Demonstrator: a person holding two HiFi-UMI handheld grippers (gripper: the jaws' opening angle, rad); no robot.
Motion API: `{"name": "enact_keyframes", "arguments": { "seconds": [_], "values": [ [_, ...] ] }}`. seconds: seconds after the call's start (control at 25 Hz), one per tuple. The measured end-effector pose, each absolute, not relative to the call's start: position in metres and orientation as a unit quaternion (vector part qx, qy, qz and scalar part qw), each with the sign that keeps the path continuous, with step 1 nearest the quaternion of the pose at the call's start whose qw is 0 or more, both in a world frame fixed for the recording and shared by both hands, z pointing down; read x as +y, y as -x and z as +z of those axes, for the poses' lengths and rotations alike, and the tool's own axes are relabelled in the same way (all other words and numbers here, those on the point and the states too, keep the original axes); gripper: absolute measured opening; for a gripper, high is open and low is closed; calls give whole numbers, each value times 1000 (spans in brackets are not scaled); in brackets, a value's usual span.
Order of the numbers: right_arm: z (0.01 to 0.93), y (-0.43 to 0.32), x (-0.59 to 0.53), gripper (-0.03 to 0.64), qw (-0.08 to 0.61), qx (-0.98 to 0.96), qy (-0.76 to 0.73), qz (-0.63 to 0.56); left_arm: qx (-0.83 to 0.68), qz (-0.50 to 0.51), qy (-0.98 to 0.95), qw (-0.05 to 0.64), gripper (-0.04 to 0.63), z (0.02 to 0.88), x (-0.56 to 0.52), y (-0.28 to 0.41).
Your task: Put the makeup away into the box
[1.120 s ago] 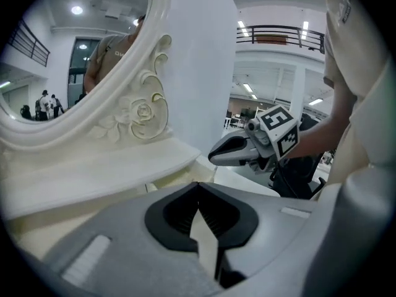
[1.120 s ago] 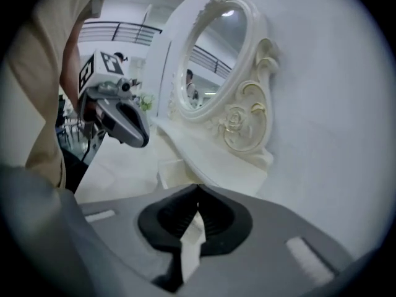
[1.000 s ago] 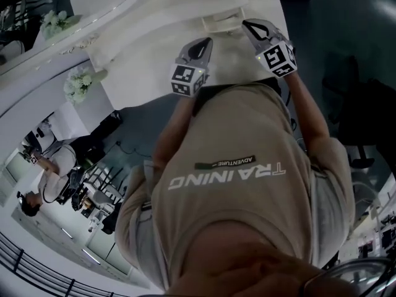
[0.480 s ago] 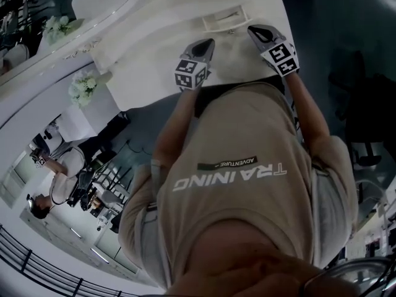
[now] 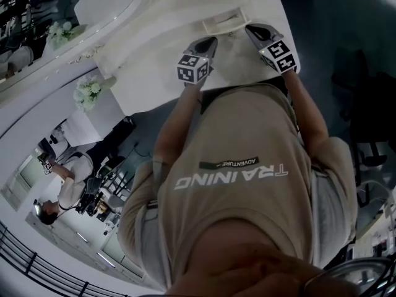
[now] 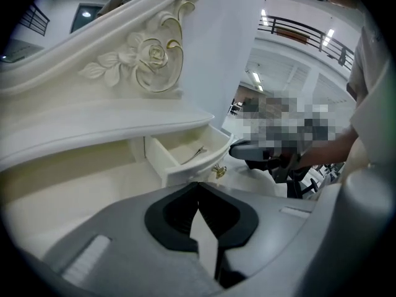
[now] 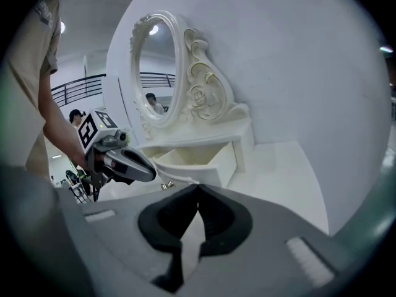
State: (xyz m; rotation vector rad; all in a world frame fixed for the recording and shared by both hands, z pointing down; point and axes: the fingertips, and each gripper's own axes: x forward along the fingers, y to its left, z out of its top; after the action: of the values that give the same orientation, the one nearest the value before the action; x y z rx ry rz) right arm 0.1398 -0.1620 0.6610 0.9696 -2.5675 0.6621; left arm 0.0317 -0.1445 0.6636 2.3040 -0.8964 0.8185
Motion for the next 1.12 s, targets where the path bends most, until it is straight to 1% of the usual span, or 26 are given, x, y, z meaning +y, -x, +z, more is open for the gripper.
{"name": "enact_keyframes", "arguments": {
  "seconds": [0.16,0.36,0.52,0.72,1.12],
  "values": [
    [659,-141,-164,3,142,-896,-346,241,-333,291,-853,278,8,664,-151,-29],
    [660,-140,-165,3,158,-894,-342,242,-339,276,-851,291,8,664,-150,-27],
    [659,-141,-177,3,154,-894,-340,247,-344,256,-851,303,8,664,-159,-27],
    [661,-140,-189,4,154,-894,-339,249,-348,252,-853,295,8,665,-169,-27],
    [668,-138,-210,3,158,-892,-347,243,-352,248,-850,303,8,671,-192,-24]
  ]
}}
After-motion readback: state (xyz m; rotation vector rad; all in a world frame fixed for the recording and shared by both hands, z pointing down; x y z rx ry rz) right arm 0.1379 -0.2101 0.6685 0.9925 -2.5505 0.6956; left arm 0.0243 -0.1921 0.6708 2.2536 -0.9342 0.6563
